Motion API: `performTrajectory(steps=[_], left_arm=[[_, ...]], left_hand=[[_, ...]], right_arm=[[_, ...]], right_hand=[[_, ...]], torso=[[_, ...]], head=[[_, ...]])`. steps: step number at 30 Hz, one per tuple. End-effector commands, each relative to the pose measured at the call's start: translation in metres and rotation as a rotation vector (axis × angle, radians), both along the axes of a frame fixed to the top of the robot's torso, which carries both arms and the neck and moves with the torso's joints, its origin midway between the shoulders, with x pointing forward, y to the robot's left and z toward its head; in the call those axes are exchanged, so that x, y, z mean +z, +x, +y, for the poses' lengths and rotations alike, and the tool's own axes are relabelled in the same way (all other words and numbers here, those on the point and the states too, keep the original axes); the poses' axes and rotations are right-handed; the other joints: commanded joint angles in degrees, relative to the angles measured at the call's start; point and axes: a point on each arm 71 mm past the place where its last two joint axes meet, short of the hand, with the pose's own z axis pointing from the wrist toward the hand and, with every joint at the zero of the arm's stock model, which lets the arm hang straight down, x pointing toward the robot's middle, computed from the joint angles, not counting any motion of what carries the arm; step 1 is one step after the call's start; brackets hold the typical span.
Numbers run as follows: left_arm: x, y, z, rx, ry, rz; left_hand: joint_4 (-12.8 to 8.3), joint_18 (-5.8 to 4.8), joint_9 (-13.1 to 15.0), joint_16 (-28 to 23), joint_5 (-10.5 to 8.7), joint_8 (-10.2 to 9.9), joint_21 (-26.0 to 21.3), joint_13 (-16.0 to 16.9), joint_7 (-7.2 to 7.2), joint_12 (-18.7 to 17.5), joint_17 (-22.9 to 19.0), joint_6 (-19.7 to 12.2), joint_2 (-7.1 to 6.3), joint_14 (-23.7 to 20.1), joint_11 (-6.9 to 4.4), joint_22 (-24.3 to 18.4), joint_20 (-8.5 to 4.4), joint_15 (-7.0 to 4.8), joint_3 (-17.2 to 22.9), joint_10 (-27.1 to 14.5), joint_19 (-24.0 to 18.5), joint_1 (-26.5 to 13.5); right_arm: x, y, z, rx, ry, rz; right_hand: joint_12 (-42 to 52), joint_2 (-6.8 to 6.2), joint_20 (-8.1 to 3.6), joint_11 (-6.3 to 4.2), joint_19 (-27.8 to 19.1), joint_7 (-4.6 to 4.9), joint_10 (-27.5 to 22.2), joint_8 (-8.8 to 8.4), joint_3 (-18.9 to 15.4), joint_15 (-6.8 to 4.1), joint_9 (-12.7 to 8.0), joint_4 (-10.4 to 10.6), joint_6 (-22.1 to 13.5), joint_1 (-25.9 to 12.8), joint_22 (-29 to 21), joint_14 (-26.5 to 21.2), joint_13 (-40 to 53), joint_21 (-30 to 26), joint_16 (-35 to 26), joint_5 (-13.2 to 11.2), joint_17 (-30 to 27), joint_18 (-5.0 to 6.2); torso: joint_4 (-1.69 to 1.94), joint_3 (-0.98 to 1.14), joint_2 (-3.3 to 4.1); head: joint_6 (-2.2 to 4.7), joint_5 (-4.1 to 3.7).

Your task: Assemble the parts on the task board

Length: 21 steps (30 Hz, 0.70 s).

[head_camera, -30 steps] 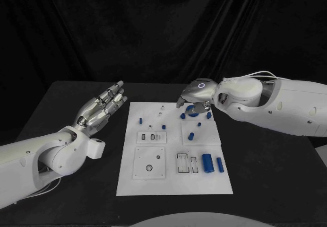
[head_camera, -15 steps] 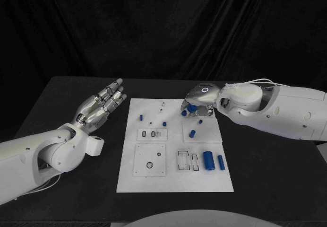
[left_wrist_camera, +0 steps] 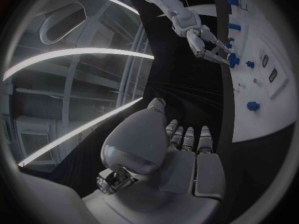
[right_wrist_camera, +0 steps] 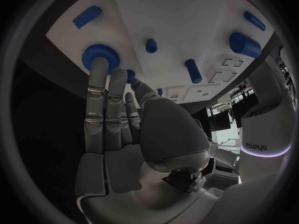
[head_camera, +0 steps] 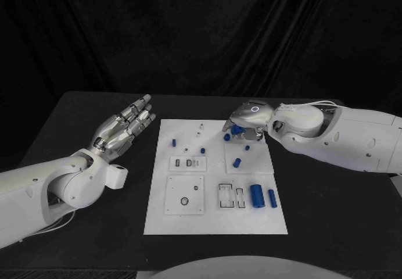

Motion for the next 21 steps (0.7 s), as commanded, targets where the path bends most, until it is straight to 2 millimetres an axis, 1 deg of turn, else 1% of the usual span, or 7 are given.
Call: performTrajectory(steps=[1,4,7,11,14,17,21], left_arm=[[0.007,0.000,-0.001,-0.018,-0.048,-0.073],[0.006,0.000,-0.001,-0.021,-0.049,-0.071],[0.006,0.001,-0.002,-0.025,-0.049,-0.069],[0.006,0.002,-0.001,-0.029,-0.049,-0.066],[0.006,0.002,-0.001,-0.027,-0.049,-0.068],[0.006,0.003,-0.001,-0.025,-0.049,-0.070],[0.005,0.003,0.000,-0.026,-0.049,-0.069]], left_hand=[[-0.05,1.07,-0.01,-0.21,0.31,0.06,-0.33,-0.09,0.21,-0.37,-0.05,-0.31,-0.02,-0.02,0.37,-0.10,0.43,0.33,0.40,0.12,-0.16,0.53],[-0.14,1.07,0.00,-0.21,0.49,0.07,-0.33,-0.09,0.29,-0.37,-0.05,-0.29,-0.01,-0.02,0.42,-0.10,0.50,0.40,0.49,0.12,-0.16,0.68],[-0.21,1.07,0.00,-0.21,0.60,0.07,-0.33,-0.09,0.32,-0.37,-0.05,-0.30,-0.01,-0.02,0.45,-0.10,0.55,0.45,0.55,0.12,-0.16,0.78],[-0.31,1.07,0.00,-0.21,0.75,0.07,-0.33,-0.09,0.36,-0.37,-0.05,-0.33,0.00,-0.02,0.49,-0.10,0.61,0.51,0.64,0.12,-0.16,0.92],[-0.46,1.06,0.01,-0.21,0.98,0.09,-0.33,-0.09,0.47,-0.37,-0.05,-0.27,-0.01,-0.02,0.45,-0.10,0.69,0.47,0.77,0.12,-0.16,1.12],[-0.52,1.06,0.02,-0.21,1.04,0.10,-0.33,-0.09,0.50,-0.37,-0.05,-0.25,-0.03,-0.02,0.37,-0.10,0.71,0.46,0.81,0.12,-0.16,1.19],[-0.58,1.06,0.02,-0.21,1.14,0.10,-0.33,-0.09,0.50,-0.37,-0.05,-0.25,-0.05,-0.02,0.28,-0.10,0.72,0.45,0.85,0.12,-0.16,1.27]], right_arm=[[0.005,0.000,0.002,0.029,0.064,-0.083],[0.004,0.002,0.002,0.032,0.068,-0.087],[0.002,0.002,0.001,0.039,0.076,-0.093],[-0.002,0.003,0.001,0.044,0.078,-0.093],[-0.005,0.003,0.002,0.043,0.075,-0.088],[-0.008,0.004,0.002,0.044,0.069,-0.079],[-0.013,0.004,0.002,0.044,0.061,-0.066]], right_hand=[[-0.31,-0.44,-0.10,0.15,-0.73,-0.20,-0.30,0.23,0.75,0.14,-0.02,0.04,0.77,0.22,0.82,-0.53,-0.04,0.80,0.66,0.18,0.34,-0.04],[-0.33,-0.45,-0.05,0.26,-1.07,-0.67,-0.26,0.14,1.02,0.20,-0.13,0.23,0.76,-0.02,1.38,-0.68,-0.04,1.29,1.01,0.10,0.55,-0.06],[-0.33,-0.59,-0.03,0.28,-1.35,-0.71,-0.21,-0.09,1.10,0.21,-0.30,0.44,0.42,-0.34,1.84,-0.76,-0.03,1.69,1.30,-0.03,0.71,-0.05],[-0.18,-0.72,-0.04,0.15,-1.70,-0.38,0.20,0.10,1.33,0.15,-0.31,0.74,0.93,-0.71,2.57,-0.77,0.04,2.36,1.79,-0.25,0.97,-0.01],[0.13,-0.87,-0.07,0.18,-1.98,-0.07,1.04,0.18,1.72,0.09,-0.37,0.96,1.31,-0.89,3.46,-0.62,0.13,3.21,2.39,-0.23,1.28,0.01],[0.18,-1.06,-0.08,0.15,-2.18,0.50,1.39,0.31,1.98,0.07,-0.38,1.15,1.76,-1.08,4.14,-0.46,0.10,3.84,2.97,-0.37,1.69,0.02],[0.25,-1.26,-0.06,0.28,-2.49,0.85,1.87,0.48,2.18,0.11,-0.37,1.45,2.34,-1.39,4.80,-0.40,0.09,4.41,3.67,-0.72,2.30,0.01]], torso=[[0.01,-0.01,-0.02],[0.01,-0.02,-0.03],[-0.01,-0.04,-0.04],[-0.02,-0.02,-0.09],[-0.14,-0.04,-0.10],[-0.04,-0.11,-0.11],[-0.10,0.02,-0.11]], head=[[-0.02,-0.24],[0.13,-0.63],[0.39,-0.75],[0.31,-0.58],[0.17,-0.43],[0.23,-0.48],[0.29,-0.48]])
